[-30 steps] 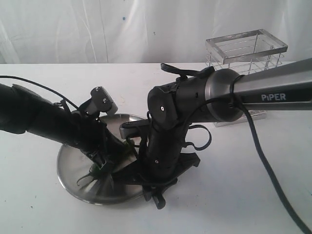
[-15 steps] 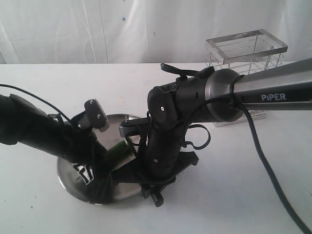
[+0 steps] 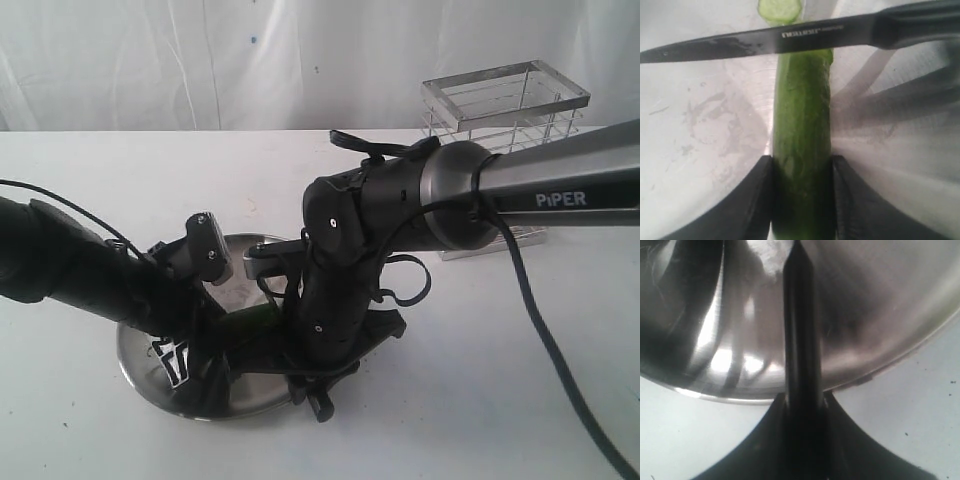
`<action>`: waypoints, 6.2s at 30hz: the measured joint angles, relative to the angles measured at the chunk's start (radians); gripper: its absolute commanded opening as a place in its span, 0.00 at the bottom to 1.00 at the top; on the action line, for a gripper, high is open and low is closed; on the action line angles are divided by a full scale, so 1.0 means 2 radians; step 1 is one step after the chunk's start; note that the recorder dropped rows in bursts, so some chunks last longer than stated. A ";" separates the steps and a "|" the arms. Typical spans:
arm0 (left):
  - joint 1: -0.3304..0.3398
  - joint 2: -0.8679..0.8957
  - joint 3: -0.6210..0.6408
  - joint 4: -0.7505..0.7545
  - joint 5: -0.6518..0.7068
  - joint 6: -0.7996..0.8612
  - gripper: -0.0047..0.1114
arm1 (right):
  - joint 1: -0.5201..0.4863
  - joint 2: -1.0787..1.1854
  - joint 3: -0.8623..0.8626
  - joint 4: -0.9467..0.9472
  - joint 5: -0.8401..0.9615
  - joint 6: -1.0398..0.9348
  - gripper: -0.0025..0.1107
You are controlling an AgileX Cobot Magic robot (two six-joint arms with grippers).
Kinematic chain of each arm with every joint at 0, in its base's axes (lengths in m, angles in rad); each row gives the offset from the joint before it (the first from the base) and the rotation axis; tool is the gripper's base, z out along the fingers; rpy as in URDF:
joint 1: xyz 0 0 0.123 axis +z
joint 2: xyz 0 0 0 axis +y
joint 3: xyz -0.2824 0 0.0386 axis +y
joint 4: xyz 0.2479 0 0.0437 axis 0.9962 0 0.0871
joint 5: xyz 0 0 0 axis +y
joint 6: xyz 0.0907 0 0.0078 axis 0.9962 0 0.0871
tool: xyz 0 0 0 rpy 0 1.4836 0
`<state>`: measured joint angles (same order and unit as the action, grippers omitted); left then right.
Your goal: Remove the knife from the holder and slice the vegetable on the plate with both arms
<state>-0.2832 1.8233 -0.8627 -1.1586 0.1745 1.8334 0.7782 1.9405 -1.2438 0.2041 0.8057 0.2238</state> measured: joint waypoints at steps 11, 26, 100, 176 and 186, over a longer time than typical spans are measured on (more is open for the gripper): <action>-0.001 -0.002 0.000 -0.002 -0.017 0.007 0.44 | 0.000 0.000 0.000 0.000 0.000 0.000 0.02; 0.000 -0.052 0.003 -0.033 -0.058 0.009 0.66 | 0.000 -0.002 0.000 0.002 -0.002 0.051 0.02; 0.001 -0.131 0.057 -0.142 -0.112 -0.242 0.04 | 0.060 -0.001 0.000 -0.036 -0.055 0.260 0.02; 0.001 -0.108 0.064 -0.136 -0.145 -0.263 0.04 | 0.034 -0.036 -0.001 0.164 -0.041 0.249 0.02; 0.001 -0.108 0.064 -0.139 -0.146 -0.263 0.04 | 0.034 -0.027 -0.001 0.131 -0.042 0.292 0.02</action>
<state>-0.2811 1.6083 -0.7341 -1.4364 -0.1172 1.3081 0.8465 1.8866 -1.2461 0.4659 0.7216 0.8084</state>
